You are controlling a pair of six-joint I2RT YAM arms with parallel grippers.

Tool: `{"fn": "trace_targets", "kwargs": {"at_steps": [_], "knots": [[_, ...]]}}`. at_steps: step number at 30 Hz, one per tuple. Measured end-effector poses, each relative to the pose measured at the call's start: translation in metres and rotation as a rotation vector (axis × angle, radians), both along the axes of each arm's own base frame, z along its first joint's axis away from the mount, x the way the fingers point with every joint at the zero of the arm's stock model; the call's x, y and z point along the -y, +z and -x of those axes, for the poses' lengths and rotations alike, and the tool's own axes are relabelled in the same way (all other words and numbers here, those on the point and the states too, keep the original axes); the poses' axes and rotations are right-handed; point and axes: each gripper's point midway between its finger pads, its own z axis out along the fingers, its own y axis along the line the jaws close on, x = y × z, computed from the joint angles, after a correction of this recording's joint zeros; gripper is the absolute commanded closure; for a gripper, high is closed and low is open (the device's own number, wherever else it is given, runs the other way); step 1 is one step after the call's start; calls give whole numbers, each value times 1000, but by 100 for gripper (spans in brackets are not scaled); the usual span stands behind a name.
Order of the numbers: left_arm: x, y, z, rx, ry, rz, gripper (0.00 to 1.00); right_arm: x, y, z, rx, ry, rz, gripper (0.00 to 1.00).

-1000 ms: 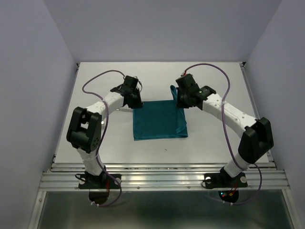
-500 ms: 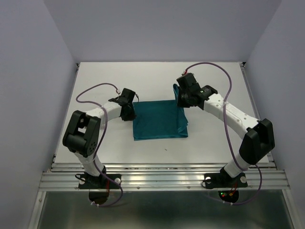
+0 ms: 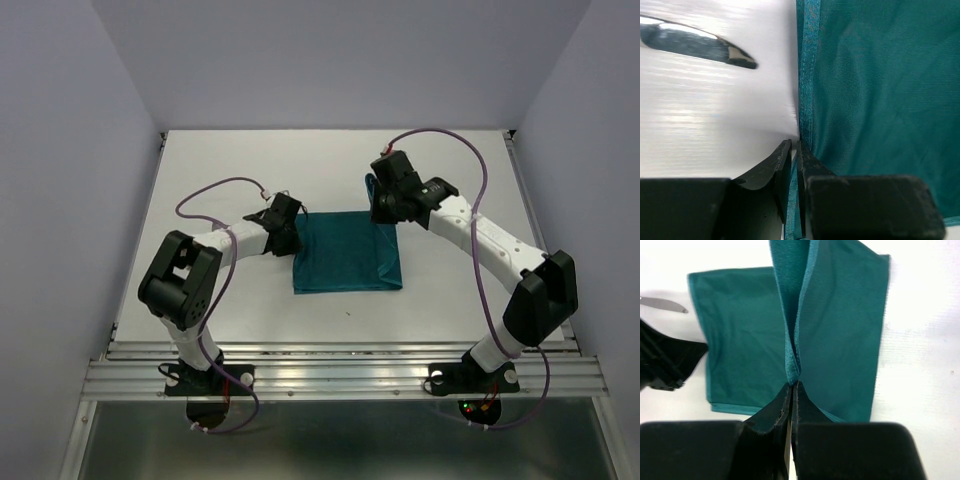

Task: Fold the napkin into a case and place the utensils inside
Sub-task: Fold the rectangle-folded napkin at the center of the board.

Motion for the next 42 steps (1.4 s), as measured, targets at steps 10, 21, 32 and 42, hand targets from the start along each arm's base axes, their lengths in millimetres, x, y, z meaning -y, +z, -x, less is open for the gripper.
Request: {"fn": "trace_targets", "kwargs": {"at_steps": [10, 21, 32, 42], "knots": [[53, 1, 0, -8, -69, 119, 79, -41, 18, -2, 27, 85, -41, 99], [67, 2, 6, -45, -83, 179, 79, -69, -22, 6, -68, 158, -17, 99], [52, 7, 8, -61, -55, 198, 79, -79, -50, 8, -125, 182, 2, 99], [29, 7, 10, -74, -10, 234, 79, -101, -70, 4, -162, 224, 7, 99]]}}
